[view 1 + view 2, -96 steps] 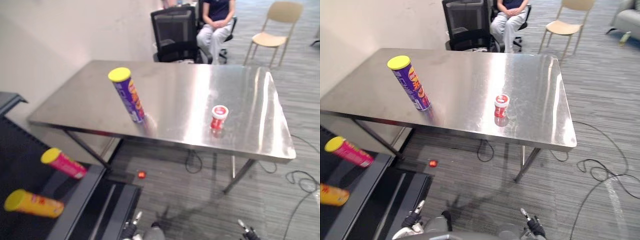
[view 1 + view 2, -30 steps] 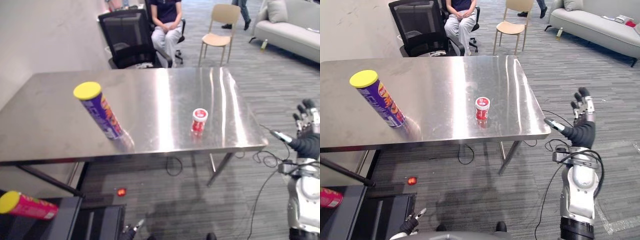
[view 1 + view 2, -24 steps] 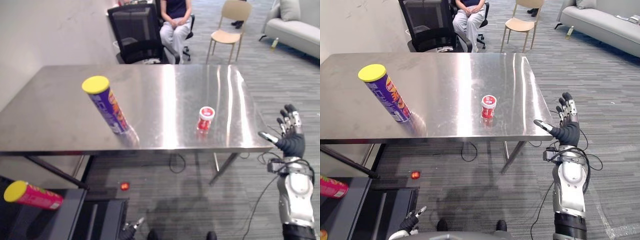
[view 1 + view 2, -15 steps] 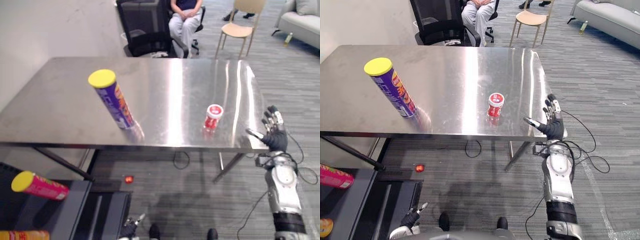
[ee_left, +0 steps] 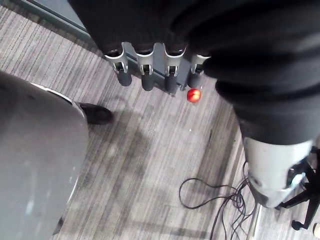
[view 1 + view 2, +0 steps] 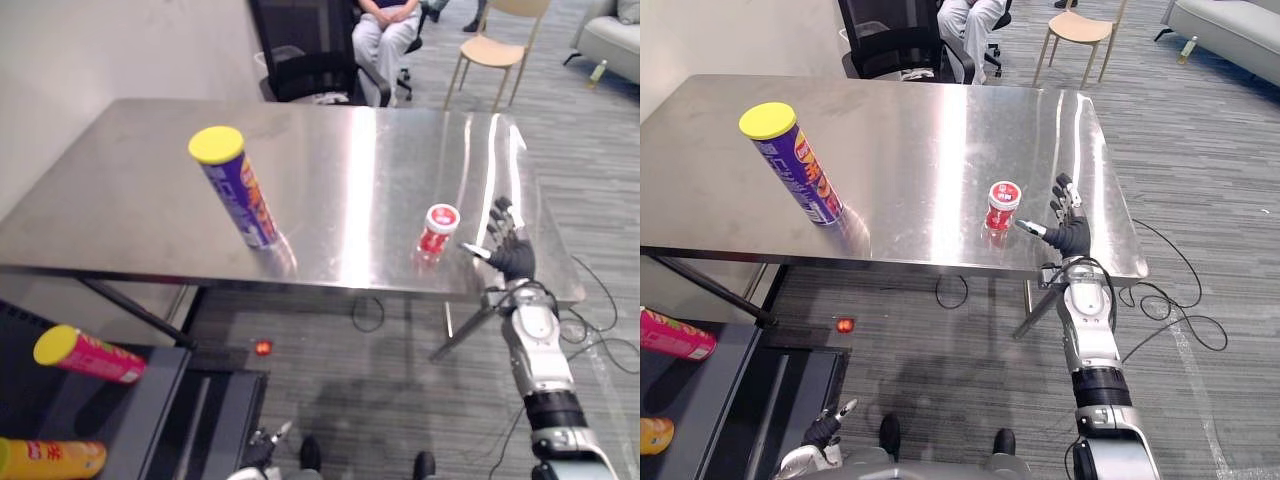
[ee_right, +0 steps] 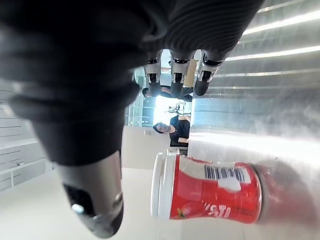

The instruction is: Put the gum and the chips on the shelf.

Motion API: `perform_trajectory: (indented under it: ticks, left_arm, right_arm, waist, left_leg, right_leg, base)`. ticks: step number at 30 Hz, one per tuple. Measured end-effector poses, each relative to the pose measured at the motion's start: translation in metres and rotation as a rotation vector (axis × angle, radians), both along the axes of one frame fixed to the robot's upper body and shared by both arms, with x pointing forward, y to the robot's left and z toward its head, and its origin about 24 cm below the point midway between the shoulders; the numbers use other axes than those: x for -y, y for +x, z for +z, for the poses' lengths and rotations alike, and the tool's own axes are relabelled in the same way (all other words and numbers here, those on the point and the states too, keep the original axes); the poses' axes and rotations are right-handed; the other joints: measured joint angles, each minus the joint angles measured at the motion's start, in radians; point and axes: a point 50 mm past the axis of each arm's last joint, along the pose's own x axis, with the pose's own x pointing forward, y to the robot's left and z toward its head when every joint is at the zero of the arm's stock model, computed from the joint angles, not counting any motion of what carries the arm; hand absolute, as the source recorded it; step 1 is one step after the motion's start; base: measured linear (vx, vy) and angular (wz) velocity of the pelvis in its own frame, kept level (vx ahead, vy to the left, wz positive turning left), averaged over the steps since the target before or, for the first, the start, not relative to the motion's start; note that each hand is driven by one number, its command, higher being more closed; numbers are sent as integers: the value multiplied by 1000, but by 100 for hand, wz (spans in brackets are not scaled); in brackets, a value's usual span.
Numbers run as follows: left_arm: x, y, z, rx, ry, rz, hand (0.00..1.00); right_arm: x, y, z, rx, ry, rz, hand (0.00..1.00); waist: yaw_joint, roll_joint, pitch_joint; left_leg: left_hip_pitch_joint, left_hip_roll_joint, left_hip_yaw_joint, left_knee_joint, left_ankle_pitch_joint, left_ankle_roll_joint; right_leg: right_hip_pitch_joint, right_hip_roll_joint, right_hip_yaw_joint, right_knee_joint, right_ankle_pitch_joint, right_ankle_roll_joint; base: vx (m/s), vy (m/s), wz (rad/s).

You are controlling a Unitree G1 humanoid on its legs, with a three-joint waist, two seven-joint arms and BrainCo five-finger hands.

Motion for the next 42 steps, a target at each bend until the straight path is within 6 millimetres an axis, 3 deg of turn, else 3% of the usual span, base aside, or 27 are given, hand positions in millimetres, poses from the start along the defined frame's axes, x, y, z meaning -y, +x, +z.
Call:
perform_trajectory:
  ticks: [17,18,30,42]
  left_arm:
    - [-1,8,3,27,6,-3,0]
    - [-1,8,3,27,6,-4,0]
    - [-2,13,5,34,16,-23,0]
    - [-4,13,5,30,33,-12,0]
  right_arm:
    - [-22,24,0,-61,-19,51,0]
    - [-23,25,-1,-68,-14,52,100]
    - [-29,36,2,-85,-42,43,100]
    - [-39,34,10,-41,-70,64,100]
  waist:
    - [26,-6,27]
    - [26,-6,28]
    - [30,-6,46]
    - [29,-6,46]
  left_leg:
    - [-4,-1,-19,-1,7,0]
    - [-4,-1,-19,-1,8,0]
    - [-12,-1,-22,0,11,0]
    - [-11,-1,-19,0,11,0]
  right_leg:
    - [8,0,-17,0,0,0]
    - [8,0,-17,0,0,0]
    - [3,0,-19,-1,0,0]
    - [3,-1,-17,-1,0,0]
  base:
    - [-2,-3,2]
    - [0,0,0]
    - [0,0,0]
    - [0,0,0]
